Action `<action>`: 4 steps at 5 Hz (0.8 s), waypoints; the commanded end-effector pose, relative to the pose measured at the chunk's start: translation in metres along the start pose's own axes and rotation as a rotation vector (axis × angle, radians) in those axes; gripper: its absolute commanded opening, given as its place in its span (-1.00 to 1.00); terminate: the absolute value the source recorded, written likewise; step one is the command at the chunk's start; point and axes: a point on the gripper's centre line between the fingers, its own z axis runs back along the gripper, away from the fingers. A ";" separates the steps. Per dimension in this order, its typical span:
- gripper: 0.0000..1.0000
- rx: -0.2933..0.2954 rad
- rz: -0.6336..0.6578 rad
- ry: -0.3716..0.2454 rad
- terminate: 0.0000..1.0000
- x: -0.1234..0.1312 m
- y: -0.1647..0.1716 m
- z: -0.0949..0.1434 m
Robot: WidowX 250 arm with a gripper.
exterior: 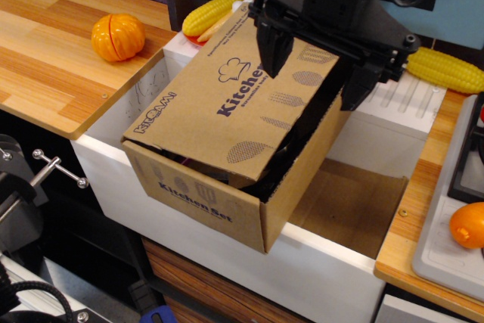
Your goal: Open brown1fbox flap
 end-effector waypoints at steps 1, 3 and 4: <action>1.00 0.000 0.000 0.000 -1.00 0.000 0.000 0.000; 1.00 0.037 -0.001 -0.014 -1.00 -0.016 0.001 -0.022; 1.00 0.073 -0.001 -0.034 -1.00 -0.027 0.001 -0.032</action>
